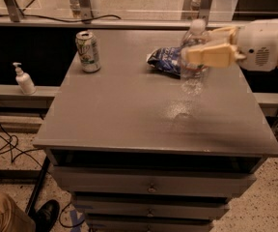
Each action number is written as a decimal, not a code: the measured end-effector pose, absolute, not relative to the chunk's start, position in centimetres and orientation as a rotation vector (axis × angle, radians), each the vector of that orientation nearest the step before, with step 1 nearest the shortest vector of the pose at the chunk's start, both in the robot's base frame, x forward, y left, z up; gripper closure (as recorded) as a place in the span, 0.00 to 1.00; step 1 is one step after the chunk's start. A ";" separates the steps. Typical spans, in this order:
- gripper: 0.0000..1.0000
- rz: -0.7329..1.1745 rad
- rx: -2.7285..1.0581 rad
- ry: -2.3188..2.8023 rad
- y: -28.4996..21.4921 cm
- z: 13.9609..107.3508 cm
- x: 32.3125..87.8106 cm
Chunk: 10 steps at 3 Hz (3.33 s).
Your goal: Move water bottle near blue chip bag
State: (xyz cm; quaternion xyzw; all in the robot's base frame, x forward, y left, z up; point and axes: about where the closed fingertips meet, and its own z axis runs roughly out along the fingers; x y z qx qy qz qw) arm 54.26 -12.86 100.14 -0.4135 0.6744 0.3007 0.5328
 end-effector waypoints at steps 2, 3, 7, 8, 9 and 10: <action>1.00 0.543 -0.855 1.657 -23.1 103.0 57.8; 1.00 0.529 -0.792 1.662 -26.5 102.7 58.8; 1.00 0.640 -0.705 1.666 -26.1 95.0 64.7; 0.83 0.634 -0.696 1.698 -26.1 94.1 65.4; 0.61 0.634 -0.687 1.715 -26.2 93.7 65.7; 0.36 0.634 -0.687 1.715 -26.2 93.9 65.7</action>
Offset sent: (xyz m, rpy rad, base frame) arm 0.0503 -0.1747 0.0409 -0.0562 -0.0499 -0.3101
